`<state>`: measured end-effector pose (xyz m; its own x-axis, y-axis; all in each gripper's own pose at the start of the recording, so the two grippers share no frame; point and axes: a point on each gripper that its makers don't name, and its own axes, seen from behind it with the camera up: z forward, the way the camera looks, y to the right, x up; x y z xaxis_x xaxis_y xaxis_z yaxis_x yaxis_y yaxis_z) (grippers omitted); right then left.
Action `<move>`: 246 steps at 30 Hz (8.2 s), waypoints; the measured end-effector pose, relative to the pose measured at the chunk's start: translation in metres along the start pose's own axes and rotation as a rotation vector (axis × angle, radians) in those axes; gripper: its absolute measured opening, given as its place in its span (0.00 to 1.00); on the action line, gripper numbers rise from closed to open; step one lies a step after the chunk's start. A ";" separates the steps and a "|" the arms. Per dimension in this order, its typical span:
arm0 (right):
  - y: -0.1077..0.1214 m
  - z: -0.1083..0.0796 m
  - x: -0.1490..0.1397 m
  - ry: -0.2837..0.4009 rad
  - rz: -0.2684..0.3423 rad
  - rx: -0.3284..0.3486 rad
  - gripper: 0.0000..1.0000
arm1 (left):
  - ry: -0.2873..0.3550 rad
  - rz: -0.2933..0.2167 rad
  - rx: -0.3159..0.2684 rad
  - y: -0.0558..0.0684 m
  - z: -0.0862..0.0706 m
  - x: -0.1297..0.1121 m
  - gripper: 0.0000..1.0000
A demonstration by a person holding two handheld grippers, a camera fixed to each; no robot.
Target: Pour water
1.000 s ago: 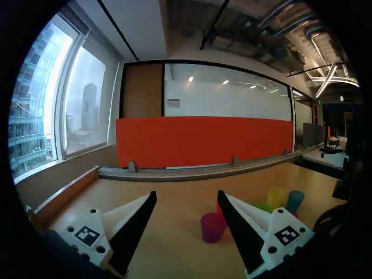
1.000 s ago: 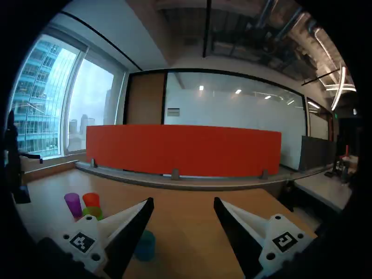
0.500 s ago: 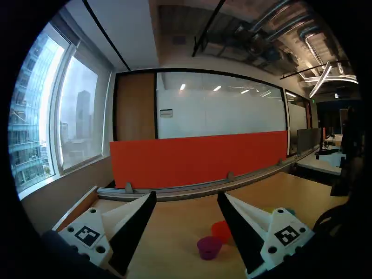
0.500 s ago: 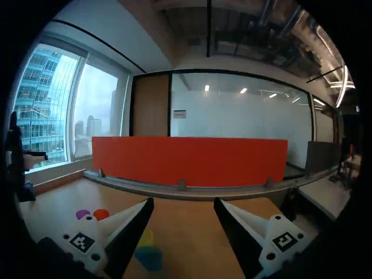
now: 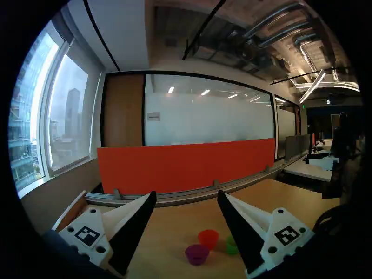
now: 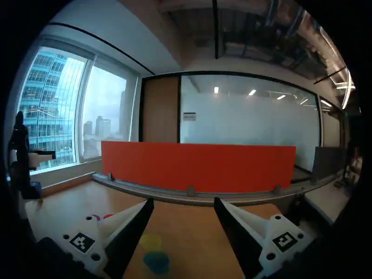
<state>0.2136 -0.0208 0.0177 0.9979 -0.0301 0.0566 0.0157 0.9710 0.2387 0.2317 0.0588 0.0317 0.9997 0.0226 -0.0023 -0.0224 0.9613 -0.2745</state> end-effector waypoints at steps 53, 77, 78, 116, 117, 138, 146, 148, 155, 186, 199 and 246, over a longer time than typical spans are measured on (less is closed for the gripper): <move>-0.053 -0.025 -0.079 -0.241 -0.144 0.429 1.00 | -0.239 0.070 -0.483 0.126 0.023 -0.110 0.98; -0.048 -0.014 -0.154 -0.376 -0.172 0.450 1.00 | -0.393 0.132 -0.500 0.130 0.049 -0.203 0.97; -0.047 -0.013 -0.157 -0.380 -0.175 0.450 1.00 | -0.402 0.136 -0.503 0.130 0.050 -0.207 0.97; -0.043 0.024 -0.236 -0.503 -0.224 0.455 1.00 | -0.608 0.197 -0.542 0.151 0.101 -0.304 0.97; -0.042 0.025 -0.236 -0.503 -0.223 0.455 1.00 | -0.608 0.199 -0.543 0.153 0.103 -0.304 0.97; -0.031 0.030 -0.240 -0.506 -0.218 0.445 1.00 | -0.616 0.173 -0.550 0.175 0.130 -0.312 0.97; -0.028 0.031 -0.240 -0.505 -0.217 0.441 1.00 | -0.614 0.176 -0.542 0.177 0.133 -0.313 0.92; -0.028 0.031 -0.240 -0.505 -0.216 0.440 1.00 | -0.614 0.178 -0.541 0.177 0.133 -0.314 0.88; -0.028 0.031 -0.241 -0.507 -0.220 0.440 1.00 | -0.607 0.174 -0.542 0.179 0.133 -0.312 0.87; -0.052 0.043 -0.283 -0.558 -0.223 0.476 1.00 | -0.422 0.125 -0.510 0.163 0.118 -0.236 0.87; -0.064 0.054 -0.294 -0.573 -0.225 0.492 1.00 | -0.369 0.095 -0.516 0.160 0.103 -0.209 0.88; -0.088 0.063 -0.218 -0.328 -0.173 0.476 0.89 | -0.296 0.062 -0.471 0.139 0.070 -0.187 0.88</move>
<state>-0.0088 -0.1150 0.0452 0.9111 -0.3232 0.2559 0.0710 0.7345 0.6748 0.0416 0.2073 0.0613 0.9514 0.2166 0.2189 -0.0093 0.7307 -0.6826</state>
